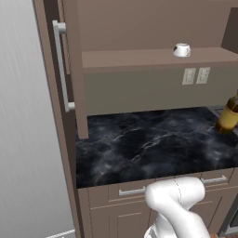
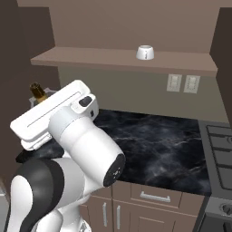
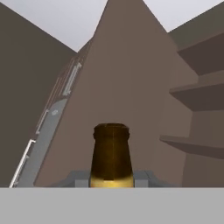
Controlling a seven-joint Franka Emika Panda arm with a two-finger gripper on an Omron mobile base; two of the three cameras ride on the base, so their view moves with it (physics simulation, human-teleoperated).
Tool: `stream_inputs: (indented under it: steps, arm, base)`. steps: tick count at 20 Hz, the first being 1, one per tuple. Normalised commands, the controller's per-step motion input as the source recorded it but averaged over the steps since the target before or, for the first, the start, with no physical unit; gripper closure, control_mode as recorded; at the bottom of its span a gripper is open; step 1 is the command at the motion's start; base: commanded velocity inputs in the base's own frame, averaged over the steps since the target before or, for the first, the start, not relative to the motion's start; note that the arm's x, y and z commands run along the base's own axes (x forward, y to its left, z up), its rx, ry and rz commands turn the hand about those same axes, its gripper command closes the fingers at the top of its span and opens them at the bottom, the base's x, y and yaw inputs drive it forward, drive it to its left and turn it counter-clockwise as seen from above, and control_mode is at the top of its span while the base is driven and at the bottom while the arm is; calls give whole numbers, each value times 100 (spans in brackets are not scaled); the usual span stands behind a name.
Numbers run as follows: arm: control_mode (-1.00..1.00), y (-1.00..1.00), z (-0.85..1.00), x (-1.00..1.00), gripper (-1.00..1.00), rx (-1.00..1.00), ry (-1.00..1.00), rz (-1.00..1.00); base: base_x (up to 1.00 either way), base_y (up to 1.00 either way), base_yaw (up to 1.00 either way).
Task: Open the cabinet directly in front. Then move the beer and the mug to the dining counter with the candle on it.
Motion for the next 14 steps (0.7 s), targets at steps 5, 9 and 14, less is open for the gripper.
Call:
stream_inputs:
  steps: [5, 9, 14]
  arm:
    - [-100, 10, -4, -17, 100, 0, 0, 0]
    - [-100, 14, -6, -8, 100, 0, 0, 0]
    - [-100, 18, -13, -1, 100, 0, 0, 0]
  base:
    - [0, 0, 0]
    - [0, 0, 0]
    - [0, 0, 0]
